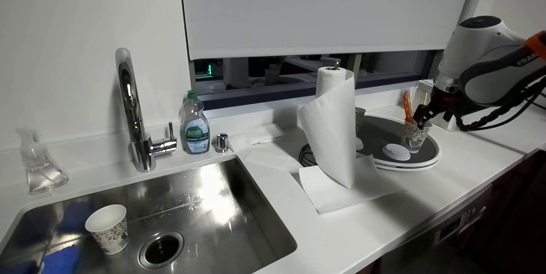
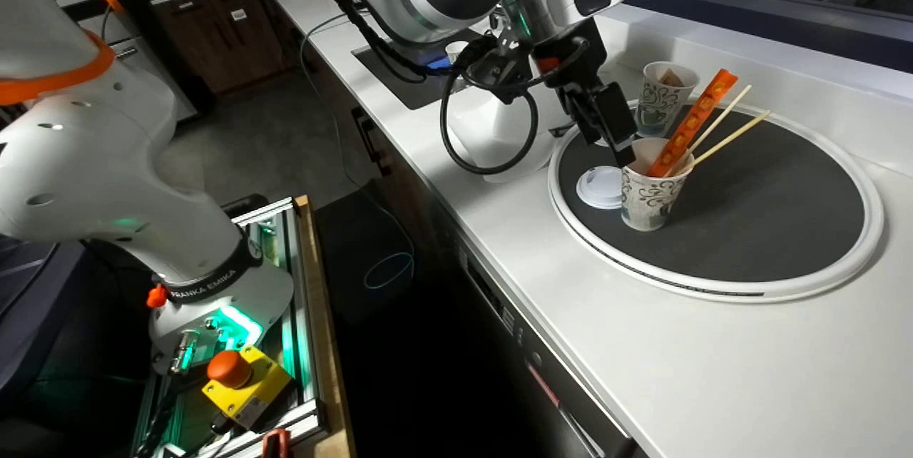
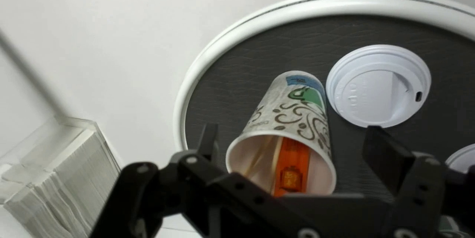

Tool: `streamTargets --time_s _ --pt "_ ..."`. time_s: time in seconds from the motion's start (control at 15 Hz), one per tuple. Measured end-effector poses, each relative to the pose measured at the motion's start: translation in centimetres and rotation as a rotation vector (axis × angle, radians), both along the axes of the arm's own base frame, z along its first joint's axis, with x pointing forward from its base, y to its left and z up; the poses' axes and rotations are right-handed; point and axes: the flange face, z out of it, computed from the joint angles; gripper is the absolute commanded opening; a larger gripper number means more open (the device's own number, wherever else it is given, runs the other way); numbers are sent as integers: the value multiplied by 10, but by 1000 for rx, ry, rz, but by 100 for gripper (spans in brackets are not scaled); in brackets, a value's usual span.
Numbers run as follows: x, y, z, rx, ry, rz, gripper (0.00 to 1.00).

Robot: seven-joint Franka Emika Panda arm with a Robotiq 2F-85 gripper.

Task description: Move the coffee cup on the right backwards then place the cup on the left forwards and put the white lid on top of the coffee cup at the front.

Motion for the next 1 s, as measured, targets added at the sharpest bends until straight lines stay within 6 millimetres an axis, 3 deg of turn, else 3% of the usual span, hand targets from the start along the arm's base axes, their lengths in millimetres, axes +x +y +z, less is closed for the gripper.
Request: streamTargets --time_s 0.2,0.47,0.53,0.6,1.0 --pt "2 3 0 2 -16 2 100" --pt "20 11 -7 -11 -83 98 100" --pt "25 11 -11 -8 -95 113 94" --pt "30 11 -15 -4 -102 124 74" --pt "42 19 -41 9 -75 149 28"
